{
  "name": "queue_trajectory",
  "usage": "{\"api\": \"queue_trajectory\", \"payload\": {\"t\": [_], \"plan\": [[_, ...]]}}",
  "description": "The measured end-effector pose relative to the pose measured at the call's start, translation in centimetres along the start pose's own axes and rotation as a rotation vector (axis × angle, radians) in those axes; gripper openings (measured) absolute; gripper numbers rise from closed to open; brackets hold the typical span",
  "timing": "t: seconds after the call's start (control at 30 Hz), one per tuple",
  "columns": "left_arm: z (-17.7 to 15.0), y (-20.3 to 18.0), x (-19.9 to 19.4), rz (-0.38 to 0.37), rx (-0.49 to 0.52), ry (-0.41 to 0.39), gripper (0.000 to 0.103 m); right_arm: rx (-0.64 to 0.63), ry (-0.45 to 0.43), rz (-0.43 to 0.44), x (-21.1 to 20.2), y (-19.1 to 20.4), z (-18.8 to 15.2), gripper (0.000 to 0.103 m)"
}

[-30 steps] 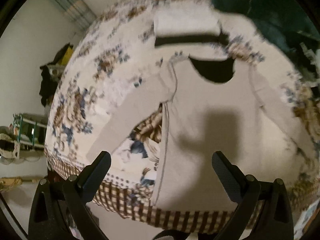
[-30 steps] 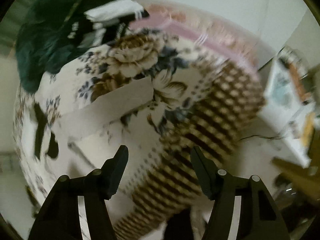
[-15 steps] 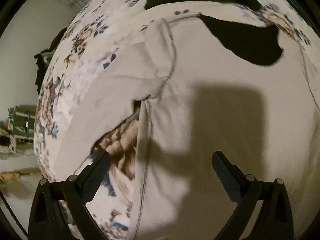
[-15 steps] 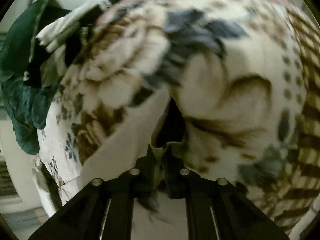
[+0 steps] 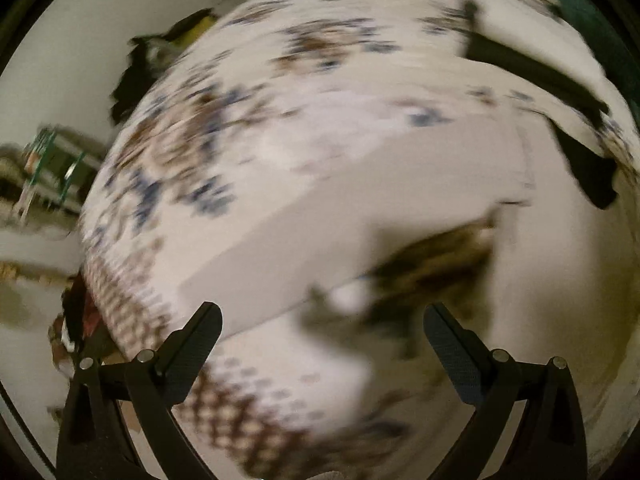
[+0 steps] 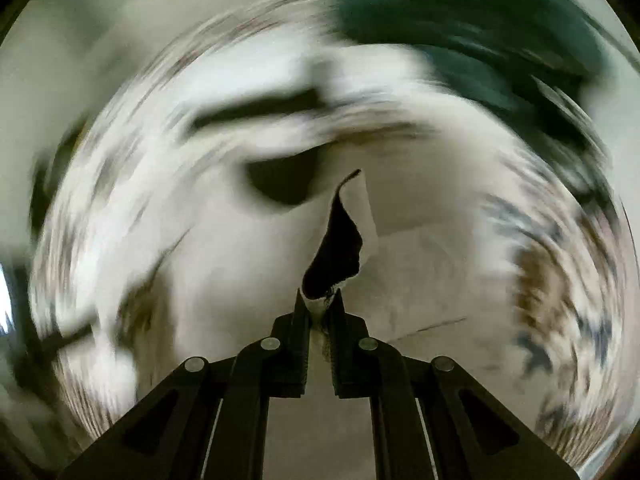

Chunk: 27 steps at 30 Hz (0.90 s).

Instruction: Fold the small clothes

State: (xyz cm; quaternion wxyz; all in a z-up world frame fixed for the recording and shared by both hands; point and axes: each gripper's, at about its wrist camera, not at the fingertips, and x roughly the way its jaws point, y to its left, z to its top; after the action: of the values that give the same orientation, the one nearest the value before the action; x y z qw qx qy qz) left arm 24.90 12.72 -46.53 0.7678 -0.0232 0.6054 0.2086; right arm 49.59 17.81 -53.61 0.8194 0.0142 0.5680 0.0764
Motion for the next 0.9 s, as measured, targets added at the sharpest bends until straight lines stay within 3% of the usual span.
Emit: {"api": "queue_trajectory", "payload": {"t": [0.1,0.17,0.23,0.37,0.47,0.53,0.6,0.67,0.73,0.83,0.9], "plan": [[-1.8,5.3,0.9,0.042,-0.068,0.032,0.103,-0.293,0.127,0.031,4.1,11.8,-4.0,0.008],[-3.1,8.5,2.1,0.063,-0.116,0.064,0.103,-0.435,0.192,0.019,6.1,16.7,-7.9,0.008],[-4.5,11.3,3.7,0.064,-0.172,0.106,0.103,-0.547,0.237,-0.012,7.8,19.4,-11.2,0.008],[-6.2,14.9,6.6,0.002,-0.286,0.19,0.103,-0.629,0.338,-0.055,9.9,21.9,-15.2,0.008],[-7.2,18.1,8.9,-0.145,-0.473,0.248,0.103,-0.575,0.454,-0.023,10.8,21.5,-16.0,0.018],[-8.0,20.3,10.3,-0.255,-0.633,0.266,0.103,-0.483,0.541,0.016,10.8,20.3,-15.9,0.051],[-8.3,21.9,12.3,-0.38,-0.788,0.278,0.103,-0.375,0.543,0.045,9.9,18.5,-15.0,0.057],[-7.7,22.5,13.9,-0.469,-0.875,0.267,0.103,-0.26,0.515,0.02,8.6,15.8,-14.1,0.057],[-6.5,22.0,15.1,-0.512,-0.886,0.261,0.103,-0.149,0.471,-0.014,7.5,13.3,-13.3,0.057],[-3.5,20.1,16.5,-0.494,-0.823,0.229,0.101,-0.037,0.434,-0.068,7.0,10.4,-12.6,0.057],[-2.4,18.7,16.9,-0.432,-0.75,0.219,0.086,0.034,0.427,-0.1,7.1,8.2,-12.4,0.057]]}}
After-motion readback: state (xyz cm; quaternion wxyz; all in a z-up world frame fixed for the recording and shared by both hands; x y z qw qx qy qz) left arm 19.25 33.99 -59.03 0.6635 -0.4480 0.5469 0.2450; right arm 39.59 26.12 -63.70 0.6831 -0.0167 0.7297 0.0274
